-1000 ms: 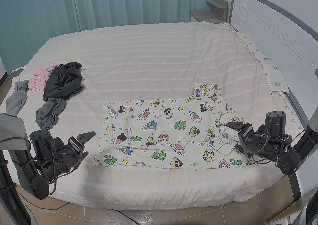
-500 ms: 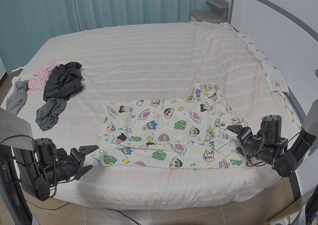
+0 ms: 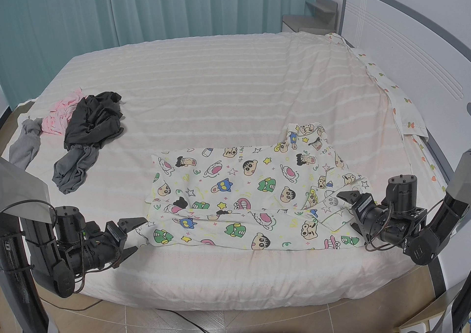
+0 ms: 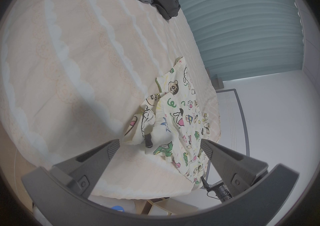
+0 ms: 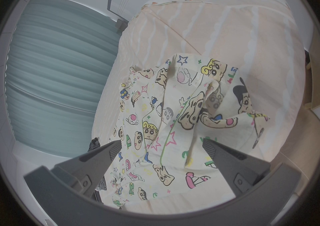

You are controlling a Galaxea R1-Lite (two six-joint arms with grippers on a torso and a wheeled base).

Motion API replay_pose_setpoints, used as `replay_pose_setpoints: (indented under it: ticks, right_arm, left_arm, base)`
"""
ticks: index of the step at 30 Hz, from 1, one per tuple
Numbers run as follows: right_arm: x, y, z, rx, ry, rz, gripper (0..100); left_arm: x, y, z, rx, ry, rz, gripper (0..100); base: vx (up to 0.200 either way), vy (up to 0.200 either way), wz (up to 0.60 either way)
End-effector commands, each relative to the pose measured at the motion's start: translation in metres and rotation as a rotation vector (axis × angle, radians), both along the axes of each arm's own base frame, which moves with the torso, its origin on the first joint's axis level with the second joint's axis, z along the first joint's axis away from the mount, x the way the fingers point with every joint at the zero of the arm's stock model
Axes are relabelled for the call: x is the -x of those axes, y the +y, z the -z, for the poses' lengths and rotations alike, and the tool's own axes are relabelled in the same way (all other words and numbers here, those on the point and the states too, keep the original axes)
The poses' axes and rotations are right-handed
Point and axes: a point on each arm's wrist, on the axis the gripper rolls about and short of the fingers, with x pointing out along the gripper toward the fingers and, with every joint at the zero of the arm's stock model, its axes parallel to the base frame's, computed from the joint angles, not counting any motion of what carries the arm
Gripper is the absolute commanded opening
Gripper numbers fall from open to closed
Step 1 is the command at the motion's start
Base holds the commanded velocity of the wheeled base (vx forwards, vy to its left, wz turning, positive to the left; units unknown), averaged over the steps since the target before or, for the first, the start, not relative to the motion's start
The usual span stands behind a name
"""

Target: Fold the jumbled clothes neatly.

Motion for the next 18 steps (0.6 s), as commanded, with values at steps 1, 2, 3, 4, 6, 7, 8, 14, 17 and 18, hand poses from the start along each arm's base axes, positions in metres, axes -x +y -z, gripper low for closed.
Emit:
replay_pose_setpoints:
  ticks: [1,2,3,4,6,7,8,14,17,18]
  right_arm:
    - [-0.012,0.002,0.010,0.003,0.013,0.007,100]
    - [-0.015,0.003,0.011,0.001,0.006,0.008,100]
    - [-0.017,0.003,0.011,-0.002,-0.003,0.008,100]
    - [-0.019,0.004,0.012,-0.001,-0.009,0.009,100]
    - [-0.024,0.005,0.014,-0.003,-0.020,0.010,0]
    - [-0.025,0.006,0.015,-0.002,-0.018,0.010,0]
    - [-0.026,0.006,0.018,0.000,-0.013,0.010,0]
    - [-0.025,0.004,0.025,0.007,0.012,0.016,0]
    - [-0.025,0.003,0.025,0.008,0.012,0.020,0]
    - [-0.025,0.001,0.023,0.006,0.006,0.025,0]
  left_arm:
    - [-0.001,0.000,0.001,-0.001,-0.002,0.001,100]
    - [-0.001,0.000,0.001,-0.002,0.000,-0.001,100]
    - [-0.001,0.000,0.002,-0.003,0.001,0.000,100]
    - [-0.001,0.000,0.002,-0.003,-0.001,0.000,100]
    - [-0.001,0.000,0.002,-0.003,-0.001,0.000,100]
    - [-0.001,0.000,0.002,-0.003,-0.001,0.001,100]
    - [-0.001,0.000,0.002,-0.003,-0.001,0.001,100]
    - [-0.001,-0.001,0.002,-0.006,-0.001,-0.003,100]
    - [-0.001,-0.001,0.002,-0.007,-0.002,-0.002,100]
    - [-0.001,-0.001,0.002,-0.007,-0.002,-0.003,100]
  base:
    - [0.000,0.000,0.00]
    - [0.000,0.000,0.00]
    - [0.000,0.000,0.00]
    - [0.000,0.000,0.00]
    - [0.000,0.000,0.00]
    - [0.000,0.000,0.00]
    - [0.000,0.000,0.00]
    - [0.000,0.000,0.00]
    - [0.000,0.000,0.00]
    - [0.000,0.000,0.00]
